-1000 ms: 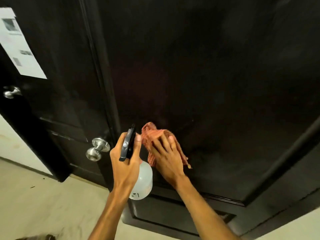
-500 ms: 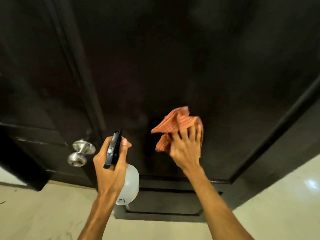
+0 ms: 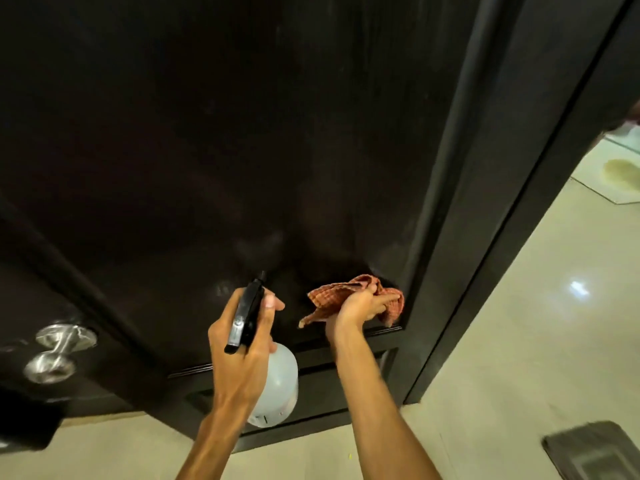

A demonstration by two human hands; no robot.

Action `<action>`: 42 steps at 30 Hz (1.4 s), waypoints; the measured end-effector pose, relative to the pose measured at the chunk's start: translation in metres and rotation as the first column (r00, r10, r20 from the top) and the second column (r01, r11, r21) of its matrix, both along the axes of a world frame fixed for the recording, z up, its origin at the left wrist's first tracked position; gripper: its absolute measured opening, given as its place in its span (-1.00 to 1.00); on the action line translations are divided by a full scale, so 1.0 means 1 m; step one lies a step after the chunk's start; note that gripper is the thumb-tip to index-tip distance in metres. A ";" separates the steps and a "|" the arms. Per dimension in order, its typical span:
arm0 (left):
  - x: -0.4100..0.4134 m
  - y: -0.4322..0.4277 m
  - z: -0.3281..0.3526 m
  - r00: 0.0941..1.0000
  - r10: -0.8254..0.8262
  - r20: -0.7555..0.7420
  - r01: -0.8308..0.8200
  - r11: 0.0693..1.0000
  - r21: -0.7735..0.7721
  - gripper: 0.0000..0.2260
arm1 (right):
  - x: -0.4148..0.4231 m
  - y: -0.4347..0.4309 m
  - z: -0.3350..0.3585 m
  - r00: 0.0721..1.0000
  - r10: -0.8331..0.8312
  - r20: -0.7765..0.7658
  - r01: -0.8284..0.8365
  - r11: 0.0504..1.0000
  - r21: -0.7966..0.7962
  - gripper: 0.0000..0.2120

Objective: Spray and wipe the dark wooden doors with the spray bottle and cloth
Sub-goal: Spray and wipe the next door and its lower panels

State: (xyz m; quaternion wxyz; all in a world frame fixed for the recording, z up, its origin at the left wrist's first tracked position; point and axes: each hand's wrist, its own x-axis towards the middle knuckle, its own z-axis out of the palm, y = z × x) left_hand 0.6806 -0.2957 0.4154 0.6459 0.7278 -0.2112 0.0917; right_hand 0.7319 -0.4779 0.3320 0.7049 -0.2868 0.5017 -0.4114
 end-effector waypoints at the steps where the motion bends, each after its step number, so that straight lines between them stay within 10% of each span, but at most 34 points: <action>1: -0.003 -0.002 0.000 1.000 -0.002 0.000 0.002 1.000 0.002 -0.91 | -0.005 -0.003 0.020 0.999 0.004 0.048 -0.003 1.000 -0.024 -0.37; 5: -0.011 -0.010 -0.001 1.000 -0.009 0.010 0.008 1.000 0.022 -0.89 | -0.029 -0.005 0.064 1.000 -0.014 -0.001 0.009 0.673 -0.739 -0.32; 7: -0.013 -0.014 -0.001 1.000 -0.009 0.000 0.009 1.000 0.027 -0.87 | -0.029 -0.022 0.056 0.993 -0.057 -0.104 -0.057 0.533 -0.844 -0.36; 15: -0.017 -0.038 0.003 1.000 -0.005 0.010 0.005 1.000 -0.010 -0.86 | -0.056 -0.023 0.001 0.950 -0.055 -0.308 -0.184 0.697 -0.693 -0.31; 20: -0.017 -0.050 0.003 1.000 0.005 0.014 -0.004 0.999 -0.036 -0.88 | -0.063 -0.049 0.055 0.974 -0.090 -0.207 -0.172 0.295 -0.940 -0.51; 22: -0.019 -0.051 0.002 1.000 0.008 0.018 -0.007 0.999 -0.043 -0.89 | -0.063 -0.058 0.047 0.983 -0.082 -0.167 -0.139 0.273 -0.952 -0.55; 29: -0.019 -0.031 0.000 0.996 0.087 0.012 -0.087 0.996 -0.035 -0.88 | -0.064 -0.040 -0.047 0.941 -0.174 -0.290 -0.003 0.854 -0.520 -0.66; 39: -0.007 0.028 -0.017 0.989 0.144 -0.018 -0.143 0.990 0.005 -0.85 | -0.024 0.089 -0.031 0.922 0.198 -0.334 -0.378 0.261 -0.888 -0.60; 42: 0.006 0.051 -0.026 0.995 0.095 -0.034 -0.094 0.995 0.032 -0.86 | -0.024 0.084 -0.025 0.946 0.150 -0.287 -0.320 0.291 -0.902 -0.58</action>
